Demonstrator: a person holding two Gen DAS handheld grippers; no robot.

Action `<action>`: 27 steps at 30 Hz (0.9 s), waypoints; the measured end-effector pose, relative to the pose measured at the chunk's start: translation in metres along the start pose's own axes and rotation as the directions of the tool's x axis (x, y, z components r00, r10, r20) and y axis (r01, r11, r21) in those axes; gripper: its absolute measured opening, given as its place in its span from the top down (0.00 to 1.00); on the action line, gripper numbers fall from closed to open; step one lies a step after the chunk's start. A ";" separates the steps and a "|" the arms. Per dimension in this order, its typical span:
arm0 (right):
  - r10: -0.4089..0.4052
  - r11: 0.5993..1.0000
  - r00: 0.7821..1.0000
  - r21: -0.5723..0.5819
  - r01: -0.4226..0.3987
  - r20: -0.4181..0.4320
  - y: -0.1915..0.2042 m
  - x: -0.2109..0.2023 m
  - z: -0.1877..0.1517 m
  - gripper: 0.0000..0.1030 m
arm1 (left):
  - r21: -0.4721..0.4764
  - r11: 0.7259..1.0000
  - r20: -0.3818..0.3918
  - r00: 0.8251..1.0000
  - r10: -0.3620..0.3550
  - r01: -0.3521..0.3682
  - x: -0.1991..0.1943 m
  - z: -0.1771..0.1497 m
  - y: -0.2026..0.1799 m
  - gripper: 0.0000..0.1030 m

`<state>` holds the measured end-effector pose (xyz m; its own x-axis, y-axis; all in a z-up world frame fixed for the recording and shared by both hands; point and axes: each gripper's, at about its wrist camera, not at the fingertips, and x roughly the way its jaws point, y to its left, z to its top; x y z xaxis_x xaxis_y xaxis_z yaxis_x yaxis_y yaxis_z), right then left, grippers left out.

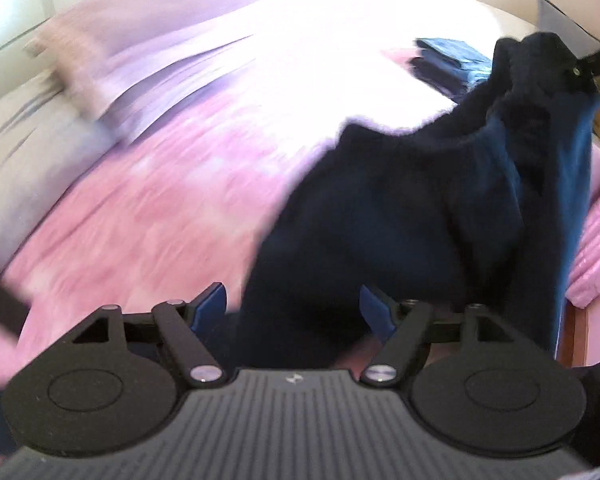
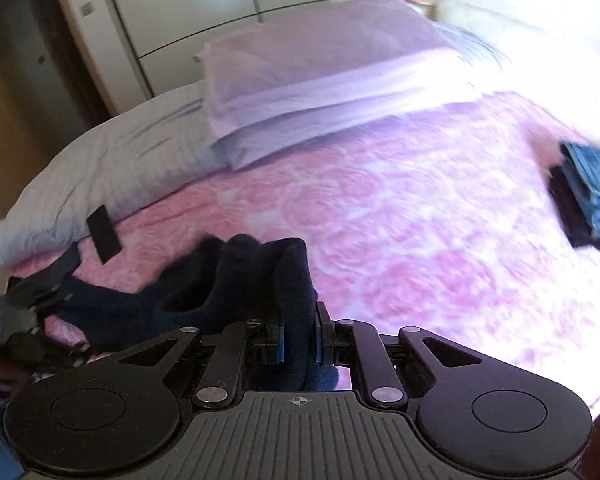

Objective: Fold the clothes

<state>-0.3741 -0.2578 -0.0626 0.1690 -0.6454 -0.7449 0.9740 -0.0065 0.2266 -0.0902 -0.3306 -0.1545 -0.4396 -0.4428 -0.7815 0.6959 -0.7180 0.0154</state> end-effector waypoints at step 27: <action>0.091 0.944 0.967 0.330 -0.008 -0.238 -0.232 0.059 -0.100 0.93 | 0.087 0.928 -0.468 0.837 -0.284 0.364 0.247 0.079 -0.102 0.90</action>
